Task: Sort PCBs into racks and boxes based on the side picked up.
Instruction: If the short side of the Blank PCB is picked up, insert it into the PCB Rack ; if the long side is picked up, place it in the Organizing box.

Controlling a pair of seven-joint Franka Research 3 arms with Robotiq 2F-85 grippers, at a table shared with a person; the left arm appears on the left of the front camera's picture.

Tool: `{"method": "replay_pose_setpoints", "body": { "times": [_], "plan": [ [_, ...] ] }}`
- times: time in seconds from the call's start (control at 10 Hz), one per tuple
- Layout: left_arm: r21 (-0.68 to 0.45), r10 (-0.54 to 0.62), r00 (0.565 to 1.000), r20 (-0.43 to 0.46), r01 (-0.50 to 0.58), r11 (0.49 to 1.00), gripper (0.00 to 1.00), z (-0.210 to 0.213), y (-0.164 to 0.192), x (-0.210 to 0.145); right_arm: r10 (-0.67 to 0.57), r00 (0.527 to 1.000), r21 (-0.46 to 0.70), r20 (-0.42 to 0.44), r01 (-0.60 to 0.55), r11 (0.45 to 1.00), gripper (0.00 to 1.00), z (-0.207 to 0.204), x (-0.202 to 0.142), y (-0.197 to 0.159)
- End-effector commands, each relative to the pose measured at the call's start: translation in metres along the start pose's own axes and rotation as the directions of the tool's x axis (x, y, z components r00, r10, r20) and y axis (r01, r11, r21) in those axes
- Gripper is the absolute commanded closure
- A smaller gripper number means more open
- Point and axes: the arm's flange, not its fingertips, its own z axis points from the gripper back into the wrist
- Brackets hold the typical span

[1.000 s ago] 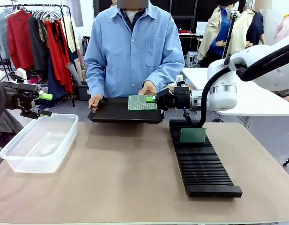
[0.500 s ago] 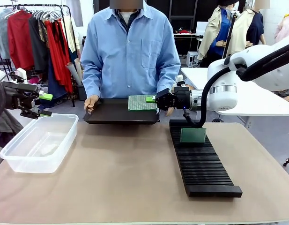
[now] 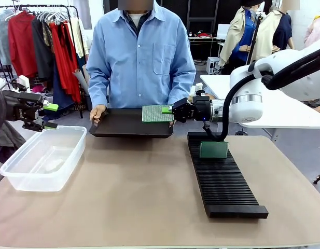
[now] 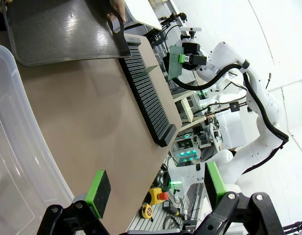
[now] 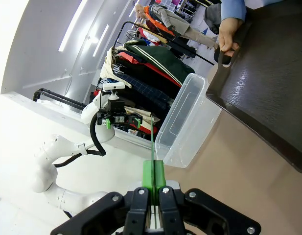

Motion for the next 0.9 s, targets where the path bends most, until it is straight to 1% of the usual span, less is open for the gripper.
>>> {"method": "replay_pose_setpoints", "body": {
  "times": [0.0,0.8],
  "plan": [
    [0.002,0.011,1.000,0.006,-0.011,1.000,0.00,0.0003,-0.0021,0.0009,0.007,1.000,0.002,-0.001,-0.007,1.000,1.00,-0.0019,-0.0004,0.0016],
    [0.002,0.011,1.000,0.006,-0.011,1.000,0.00,0.0003,-0.0021,0.0009,0.007,1.000,0.002,-0.001,-0.007,1.000,1.00,-0.0019,-0.0004,0.0016]
  ]
}}
